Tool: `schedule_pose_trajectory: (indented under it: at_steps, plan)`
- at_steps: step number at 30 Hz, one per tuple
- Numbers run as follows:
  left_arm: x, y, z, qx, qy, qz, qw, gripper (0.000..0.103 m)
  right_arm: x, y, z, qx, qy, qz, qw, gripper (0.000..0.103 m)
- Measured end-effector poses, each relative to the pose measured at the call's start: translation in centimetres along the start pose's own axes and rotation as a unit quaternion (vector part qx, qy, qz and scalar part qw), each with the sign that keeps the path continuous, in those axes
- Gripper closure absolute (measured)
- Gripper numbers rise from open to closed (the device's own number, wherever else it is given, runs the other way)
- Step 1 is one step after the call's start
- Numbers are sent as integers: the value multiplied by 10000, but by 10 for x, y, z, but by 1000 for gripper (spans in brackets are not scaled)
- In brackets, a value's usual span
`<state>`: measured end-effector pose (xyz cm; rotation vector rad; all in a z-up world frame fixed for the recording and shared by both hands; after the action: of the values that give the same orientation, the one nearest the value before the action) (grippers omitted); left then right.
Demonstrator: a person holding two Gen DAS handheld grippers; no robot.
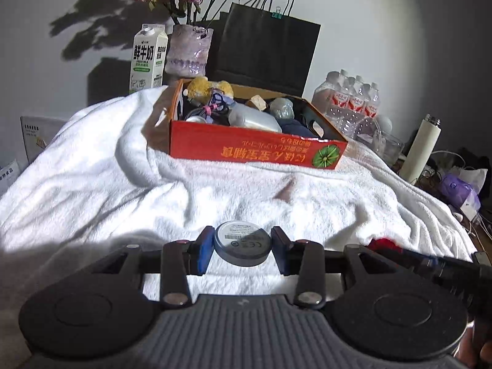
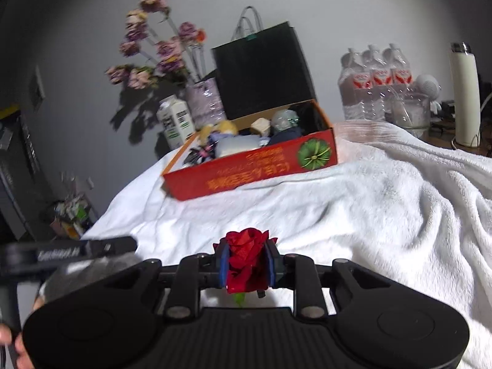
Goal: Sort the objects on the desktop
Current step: 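Grasp the round grey tin with the left tool while the right tool holds the rose, then carry the tin with the left tool into the box while the right tool drops the rose there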
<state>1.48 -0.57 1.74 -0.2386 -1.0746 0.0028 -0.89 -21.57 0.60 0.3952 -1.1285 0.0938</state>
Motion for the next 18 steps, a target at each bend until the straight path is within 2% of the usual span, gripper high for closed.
schedule_pose_trajectory:
  at_steps: [3,4,6,7,11,13,15,18]
  plan:
    - [-14,2,-6,57,206,37,9998,63,-24,7,-8,-192,391,231,9988,68]
    - [-18,2,-8,48,270,56,9996,63,-31,8,-11,-245,518,312,9979,57]
    - [-24,1,-8,13,316,40,9995,63,-36,14,-12,-259,488,424,9976,43]
    - [-25,0,-8,9,327,-5,9995,63,-36,18,-12,-294,436,534,9972,42]
    - [-30,-3,-8,2,323,-126,9994,63,-44,31,-22,-440,484,1135,9914,42]
    - [-30,-5,-7,-24,318,-116,9994,63,-46,33,-28,-472,567,1224,9897,63]
    - [-21,-6,-1,-38,200,-132,9997,63,-41,33,-28,-493,538,1181,9903,71]
    - [11,-11,9,-349,-70,-100,9993,63,-18,36,-19,-473,255,1239,9908,71]
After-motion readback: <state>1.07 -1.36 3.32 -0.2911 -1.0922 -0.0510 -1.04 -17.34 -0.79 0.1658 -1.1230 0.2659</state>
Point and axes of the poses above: each gripper's, at about its wrist camera, not at the fingertips, and z roughly against the way its jaws point, y to its left, x to its top, the point moved 9 cm from there along -z, roughly the way its jaws point, and after that the axes turned 6 degrees about -y, right-handed, at the moved point
